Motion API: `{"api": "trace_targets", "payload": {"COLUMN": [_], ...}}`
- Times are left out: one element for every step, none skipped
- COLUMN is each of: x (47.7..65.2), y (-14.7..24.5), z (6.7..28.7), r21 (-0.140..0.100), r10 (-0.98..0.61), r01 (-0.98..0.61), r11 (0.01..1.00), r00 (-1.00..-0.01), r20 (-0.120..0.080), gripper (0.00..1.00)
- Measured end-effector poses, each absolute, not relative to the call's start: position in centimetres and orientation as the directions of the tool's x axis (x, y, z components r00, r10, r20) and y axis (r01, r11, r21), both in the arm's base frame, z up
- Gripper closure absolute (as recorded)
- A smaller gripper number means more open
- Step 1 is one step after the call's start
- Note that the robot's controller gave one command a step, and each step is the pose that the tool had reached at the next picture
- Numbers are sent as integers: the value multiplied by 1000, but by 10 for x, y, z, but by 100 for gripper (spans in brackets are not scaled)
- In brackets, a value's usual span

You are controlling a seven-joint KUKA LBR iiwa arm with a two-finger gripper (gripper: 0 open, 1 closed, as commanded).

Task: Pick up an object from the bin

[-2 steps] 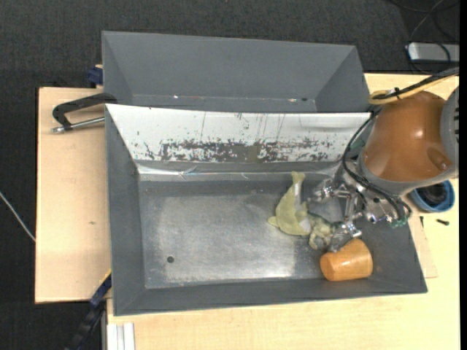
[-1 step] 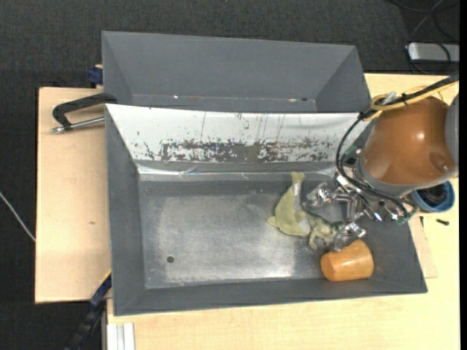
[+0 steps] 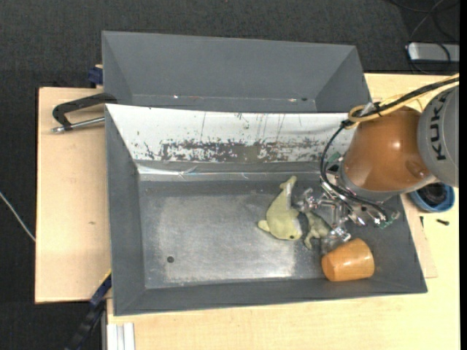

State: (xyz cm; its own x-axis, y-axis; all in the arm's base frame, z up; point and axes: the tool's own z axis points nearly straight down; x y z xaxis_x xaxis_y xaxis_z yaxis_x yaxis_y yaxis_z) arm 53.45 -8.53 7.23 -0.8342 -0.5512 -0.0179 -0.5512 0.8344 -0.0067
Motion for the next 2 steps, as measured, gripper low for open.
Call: {"api": "trace_targets", "payload": {"x": [533, 565], "y": [-87, -135], "z": [74, 244], "r21": [-6, -12], "r10": [-550, -684], "r01": [-550, -684], "r11": [835, 729], "r00": [-835, -729], "r20": [-13, -9], "gripper": [100, 100]}}
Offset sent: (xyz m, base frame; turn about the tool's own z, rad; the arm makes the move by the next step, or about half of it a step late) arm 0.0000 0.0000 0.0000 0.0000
